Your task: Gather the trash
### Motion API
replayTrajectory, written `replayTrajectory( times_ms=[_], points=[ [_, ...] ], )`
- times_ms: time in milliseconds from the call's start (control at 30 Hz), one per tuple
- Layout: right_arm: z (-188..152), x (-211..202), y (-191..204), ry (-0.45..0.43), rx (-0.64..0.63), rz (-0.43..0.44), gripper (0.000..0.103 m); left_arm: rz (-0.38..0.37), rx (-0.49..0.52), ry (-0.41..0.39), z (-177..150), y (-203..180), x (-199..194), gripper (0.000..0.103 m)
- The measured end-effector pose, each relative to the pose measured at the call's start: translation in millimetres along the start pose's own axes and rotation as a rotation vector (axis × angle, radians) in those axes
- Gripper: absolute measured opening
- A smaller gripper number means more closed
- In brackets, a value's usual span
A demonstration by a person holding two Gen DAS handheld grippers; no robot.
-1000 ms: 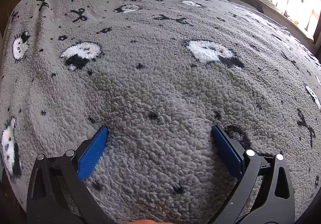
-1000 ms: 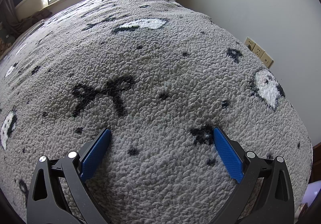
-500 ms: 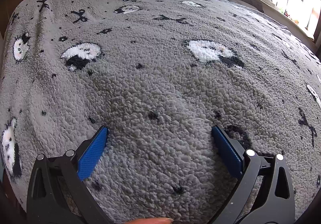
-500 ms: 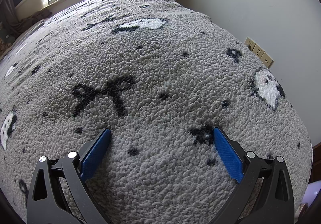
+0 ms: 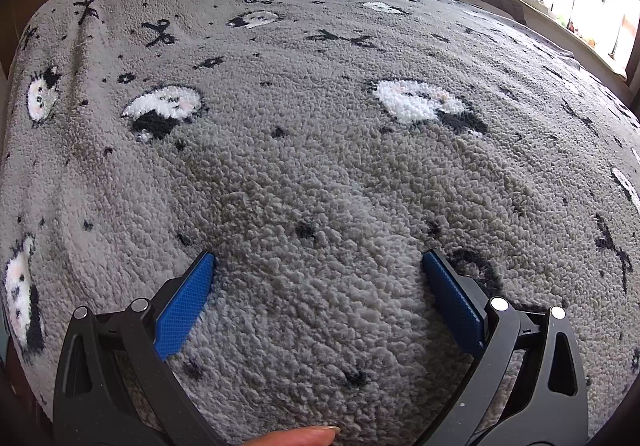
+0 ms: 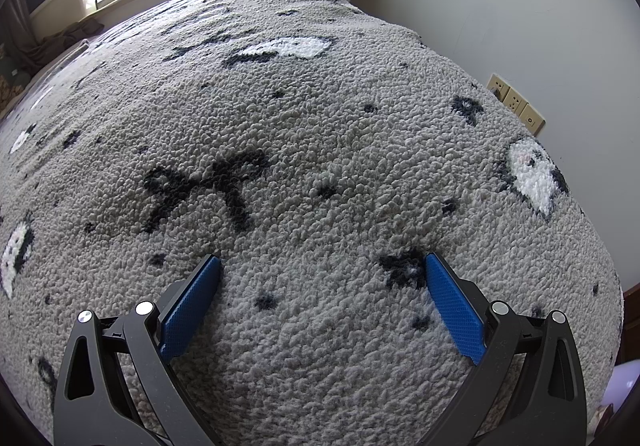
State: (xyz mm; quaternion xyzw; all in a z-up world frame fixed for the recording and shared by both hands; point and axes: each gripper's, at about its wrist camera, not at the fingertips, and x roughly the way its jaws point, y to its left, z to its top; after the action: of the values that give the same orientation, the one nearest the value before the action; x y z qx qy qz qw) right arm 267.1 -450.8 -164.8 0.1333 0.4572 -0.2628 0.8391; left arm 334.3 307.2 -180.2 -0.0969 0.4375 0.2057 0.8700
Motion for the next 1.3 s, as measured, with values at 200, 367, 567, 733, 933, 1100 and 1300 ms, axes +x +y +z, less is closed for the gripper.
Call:
replayTrajectory(
  times_ms=[200,367,567,733,933,1100,1300],
  points=[
    [0.0,0.0,0.2,0.000,0.000,0.000,0.101,0.000,0.000,0.000,0.0,-0.2,0.0,0.097],
    [0.1,-0.1,0.7,0.000,0.000,0.000,0.101,0.000,0.000,0.000,-0.1,-0.5,0.0,0.097],
    [0.1,0.0,0.6,0.000,0.000,0.000,0.101,0.000,0.000,0.000,-0.1,-0.3,0.0,0.097],
    [0.1,0.1,0.4,0.000,0.000,0.000,0.101,0.000,0.000,0.000,-0.1,-0.2,0.0,0.097],
    [0.4,-0.2,2.1,0.000,0.000,0.000,0.101,0.000,0.000,0.000,-0.1,-0.2,0.0,0.097],
    [0.0,0.1,-0.4,0.000,0.000,0.000,0.101,0.000,0.000,0.000,-0.1,-0.3,0.1,0.097],
    [0.1,0.1,0.2,0.000,0.000,0.000,0.101,-0.001,-0.001,-0.001,0.7,-0.8,0.1,0.097]
  ],
)
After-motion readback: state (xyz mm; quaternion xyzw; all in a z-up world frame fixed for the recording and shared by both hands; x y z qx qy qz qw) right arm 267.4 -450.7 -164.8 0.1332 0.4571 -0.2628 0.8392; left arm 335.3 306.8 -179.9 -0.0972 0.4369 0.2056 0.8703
